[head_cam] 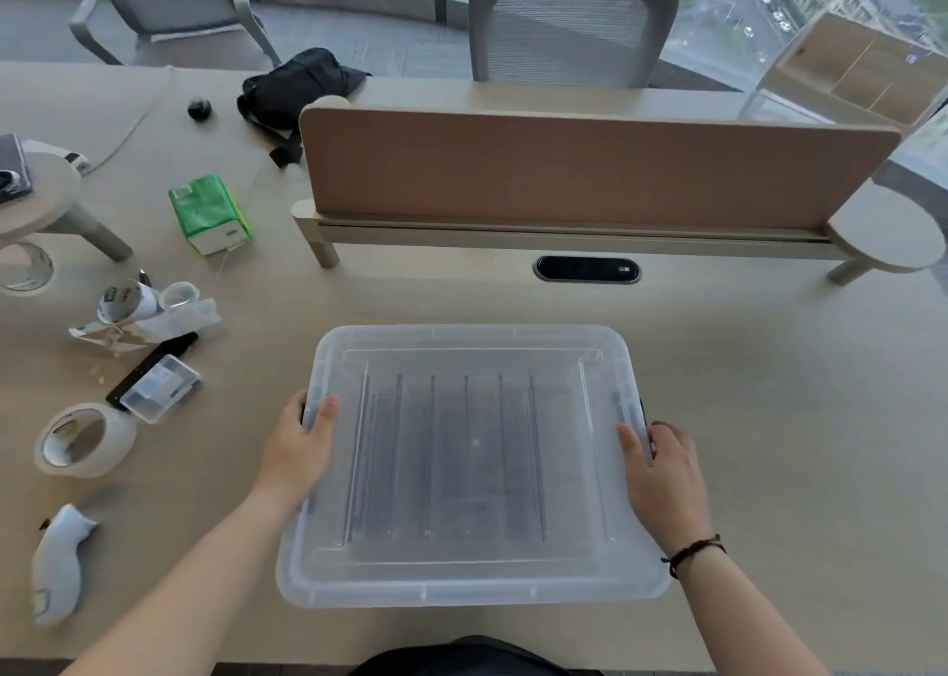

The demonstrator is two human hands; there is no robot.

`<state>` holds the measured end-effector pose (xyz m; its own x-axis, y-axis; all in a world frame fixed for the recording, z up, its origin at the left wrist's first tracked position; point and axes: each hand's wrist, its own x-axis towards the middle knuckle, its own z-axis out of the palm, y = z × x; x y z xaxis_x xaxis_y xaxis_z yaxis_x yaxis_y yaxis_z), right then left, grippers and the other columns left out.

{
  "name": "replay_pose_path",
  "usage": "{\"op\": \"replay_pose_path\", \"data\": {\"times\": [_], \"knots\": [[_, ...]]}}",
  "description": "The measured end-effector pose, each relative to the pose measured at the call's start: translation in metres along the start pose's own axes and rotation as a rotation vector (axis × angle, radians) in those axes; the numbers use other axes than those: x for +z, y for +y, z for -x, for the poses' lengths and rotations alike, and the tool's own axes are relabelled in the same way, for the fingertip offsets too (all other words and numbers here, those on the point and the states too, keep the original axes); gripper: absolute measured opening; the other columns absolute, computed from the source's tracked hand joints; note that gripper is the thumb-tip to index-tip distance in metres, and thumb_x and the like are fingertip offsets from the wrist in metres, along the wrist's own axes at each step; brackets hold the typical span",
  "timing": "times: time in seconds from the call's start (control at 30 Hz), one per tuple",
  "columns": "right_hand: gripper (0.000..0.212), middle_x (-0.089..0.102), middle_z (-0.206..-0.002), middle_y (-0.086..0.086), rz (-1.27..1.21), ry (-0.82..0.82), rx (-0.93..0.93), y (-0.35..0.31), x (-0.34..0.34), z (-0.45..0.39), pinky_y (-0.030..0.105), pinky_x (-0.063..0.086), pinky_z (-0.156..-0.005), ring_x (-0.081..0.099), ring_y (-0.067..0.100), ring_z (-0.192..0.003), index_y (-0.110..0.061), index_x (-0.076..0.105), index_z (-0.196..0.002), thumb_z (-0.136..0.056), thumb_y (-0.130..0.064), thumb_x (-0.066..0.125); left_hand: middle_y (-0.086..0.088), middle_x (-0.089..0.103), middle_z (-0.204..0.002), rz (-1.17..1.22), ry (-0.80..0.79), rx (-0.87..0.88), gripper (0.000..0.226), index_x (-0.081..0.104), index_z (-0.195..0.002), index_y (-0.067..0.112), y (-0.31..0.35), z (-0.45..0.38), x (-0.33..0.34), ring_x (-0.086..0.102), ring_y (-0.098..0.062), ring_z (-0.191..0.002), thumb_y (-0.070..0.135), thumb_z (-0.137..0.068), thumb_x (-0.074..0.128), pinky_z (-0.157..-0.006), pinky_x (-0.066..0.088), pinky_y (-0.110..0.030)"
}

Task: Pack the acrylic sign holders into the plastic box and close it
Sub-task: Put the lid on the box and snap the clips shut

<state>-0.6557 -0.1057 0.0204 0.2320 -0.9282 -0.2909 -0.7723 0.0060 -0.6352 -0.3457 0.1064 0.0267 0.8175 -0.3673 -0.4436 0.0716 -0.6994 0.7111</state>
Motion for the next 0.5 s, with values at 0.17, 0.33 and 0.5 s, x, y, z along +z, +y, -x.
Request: {"op": "replay_pose_path", "data": {"times": [0.17,0.33,0.5], "knots": [[0.032,0.062,-0.103,-0.003,-0.118,-0.018,0.108,-0.007,-0.017,-0.025,0.038,0.049,-0.072,0.061,0.019,-0.092,-0.021,0.053,-0.106,-0.092,-0.050,0.054,0.000,0.064,-0.121,-0.011,-0.016,0.000,0.075,0.049,-0.131,0.024,0.013,-0.015,0.013,0.061,-0.027,-0.110,0.079,-0.080,0.045,-0.094,0.050,-0.050],[0.069,0.062,-0.106,0.001,-0.261,-0.055,0.251,-0.004,-0.022,-0.030,0.045,0.054,-0.086,0.065,0.024,-0.095,-0.022,0.038,-0.142,-0.087,-0.055,0.061,0.001,0.062,-0.087,-0.159,0.101,0.063,0.047,0.055,-0.085,0.028,0.023,-0.010,0.017,0.060,-0.026,-0.087,0.074,-0.083,0.048,-0.066,0.045,-0.037],[0.019,0.073,-0.090,-0.002,-0.308,-0.086,0.223,-0.003,-0.020,-0.032,0.050,0.058,-0.083,0.071,0.022,-0.083,-0.030,0.065,-0.097,-0.090,-0.048,0.062,0.006,0.064,-0.096,-0.094,0.038,0.055,0.039,0.056,-0.097,0.025,0.022,-0.011,0.010,0.060,-0.024,-0.091,0.060,-0.084,0.064,-0.078,0.048,-0.038]]}}
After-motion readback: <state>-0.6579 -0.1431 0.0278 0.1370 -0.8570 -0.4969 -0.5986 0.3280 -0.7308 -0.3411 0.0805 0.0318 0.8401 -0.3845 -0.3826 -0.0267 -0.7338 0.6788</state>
